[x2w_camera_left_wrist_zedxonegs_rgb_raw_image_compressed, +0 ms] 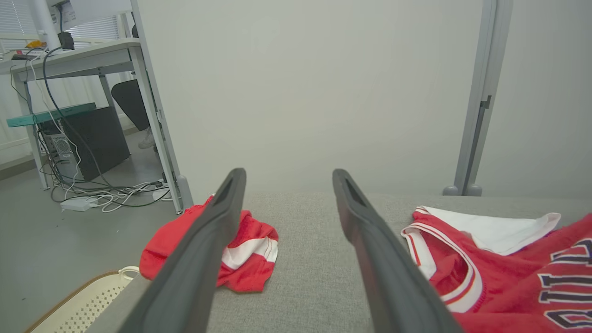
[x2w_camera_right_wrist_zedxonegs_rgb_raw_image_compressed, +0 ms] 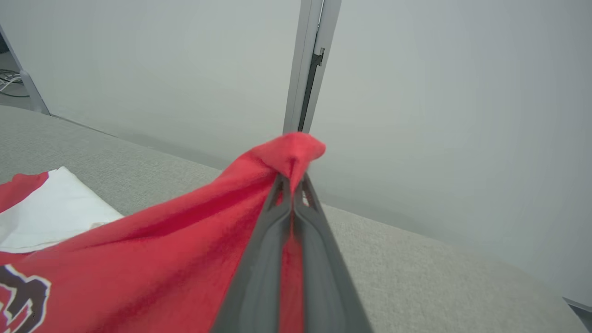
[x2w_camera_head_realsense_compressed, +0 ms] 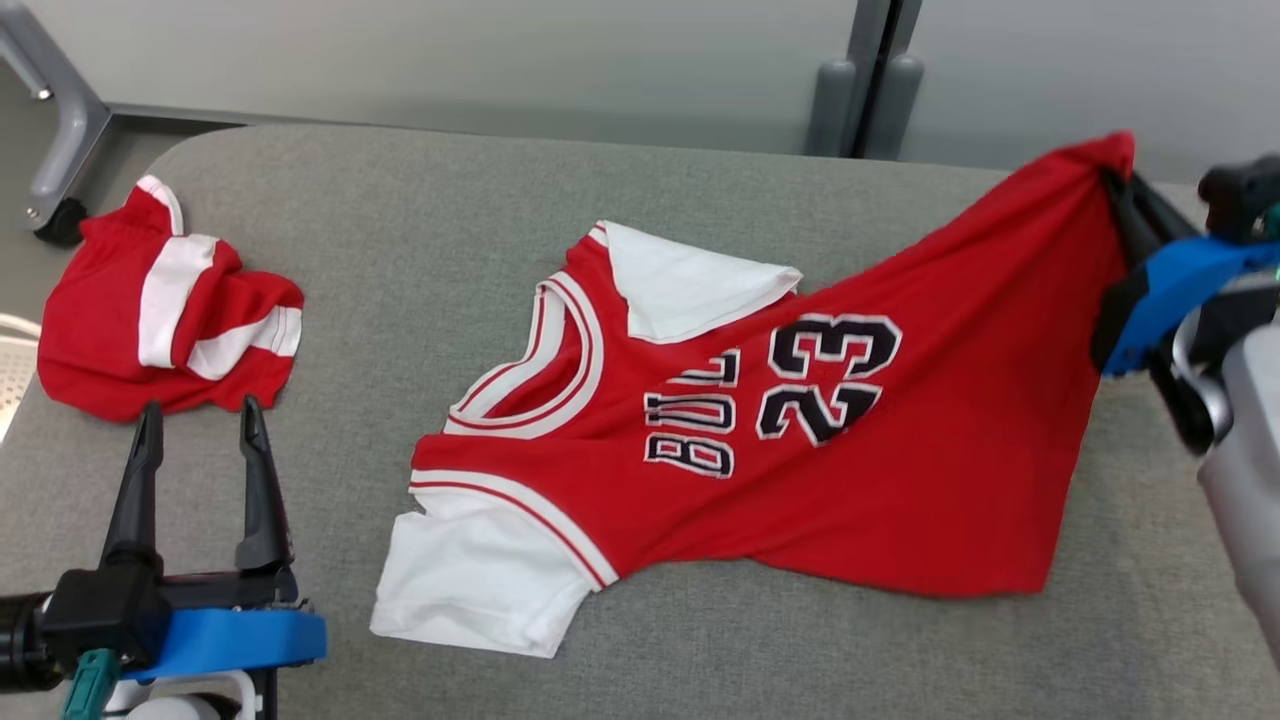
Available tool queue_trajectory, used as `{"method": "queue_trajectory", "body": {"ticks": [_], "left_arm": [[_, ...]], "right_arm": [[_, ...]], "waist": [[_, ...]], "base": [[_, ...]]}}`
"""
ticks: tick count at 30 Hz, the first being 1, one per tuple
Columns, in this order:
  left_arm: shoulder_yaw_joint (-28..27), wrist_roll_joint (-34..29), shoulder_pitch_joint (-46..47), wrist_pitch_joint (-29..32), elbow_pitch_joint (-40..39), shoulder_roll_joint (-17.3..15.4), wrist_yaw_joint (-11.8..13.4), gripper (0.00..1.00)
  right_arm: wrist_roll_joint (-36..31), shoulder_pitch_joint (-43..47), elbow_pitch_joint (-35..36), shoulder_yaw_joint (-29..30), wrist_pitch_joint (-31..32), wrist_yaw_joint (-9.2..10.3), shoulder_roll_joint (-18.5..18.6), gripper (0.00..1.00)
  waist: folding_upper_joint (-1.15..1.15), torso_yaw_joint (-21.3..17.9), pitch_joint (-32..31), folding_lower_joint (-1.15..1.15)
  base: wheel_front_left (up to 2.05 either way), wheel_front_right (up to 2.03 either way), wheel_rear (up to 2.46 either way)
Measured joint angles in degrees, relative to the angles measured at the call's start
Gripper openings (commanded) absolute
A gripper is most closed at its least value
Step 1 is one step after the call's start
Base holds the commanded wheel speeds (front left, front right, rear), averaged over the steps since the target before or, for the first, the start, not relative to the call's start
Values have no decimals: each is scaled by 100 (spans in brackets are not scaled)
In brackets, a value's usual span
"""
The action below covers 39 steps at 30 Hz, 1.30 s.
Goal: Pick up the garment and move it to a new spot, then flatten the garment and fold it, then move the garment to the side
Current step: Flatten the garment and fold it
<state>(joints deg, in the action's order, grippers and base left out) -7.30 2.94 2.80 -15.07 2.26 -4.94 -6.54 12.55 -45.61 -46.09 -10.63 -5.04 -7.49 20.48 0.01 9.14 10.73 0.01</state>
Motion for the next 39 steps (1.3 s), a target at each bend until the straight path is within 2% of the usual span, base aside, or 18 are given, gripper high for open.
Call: {"method": "queue_trajectory", "body": {"ticks": [8, 9, 10, 15, 20, 25, 32, 39], "left_arm": [[148, 0, 249, 0, 53, 52, -11, 100], [159, 0, 260, 0, 68, 57, -11, 100], [166, 0, 279, 1, 81, 59, -12, 100], [142, -4, 319, 0, 124, 71, -18, 100], [71, -42, 250, 0, 142, 53, -30, 100], [18, -63, 27, 0, 102, 42, -22, 100], [-113, -85, -226, 0, 13, 15, 3, 100], [-162, -85, -379, 0, -36, 10, 12, 100]], "right_arm": [[-258, -969, -1125, -62, -56, 0, 63, 0], [-281, -982, -1278, -68, -86, 0, 33, 41], [-283, -1007, -1427, -64, -149, 0, -1, 100], [-293, -1107, -1804, 4, -660, 0, -47, 100], [-143, -992, -1734, 222, -967, 0, -42, 100], [69, -188, -990, 333, -993, 0, 4, 100], [276, 1592, 68, 439, -999, 0, -42, 100], [419, 3118, 987, 361, -913, 1, -386, 100]], "waist": [[0, 244, 242, 0], [0, 263, 265, 0], [0, 278, 285, 0], [0, 237, 277, 0], [0, 107, 113, 0], [-1, -71, -131, -1], [-1, -327, -416, -1], [-1, -488, -514, -1]], "base": [[0, 0, 0], [0, 0, 0], [0, 0, 0], [0, 0, 0], [0, 0, 0], [0, 0, 0], [0, 0, 0], [0, 0, 0]]}}
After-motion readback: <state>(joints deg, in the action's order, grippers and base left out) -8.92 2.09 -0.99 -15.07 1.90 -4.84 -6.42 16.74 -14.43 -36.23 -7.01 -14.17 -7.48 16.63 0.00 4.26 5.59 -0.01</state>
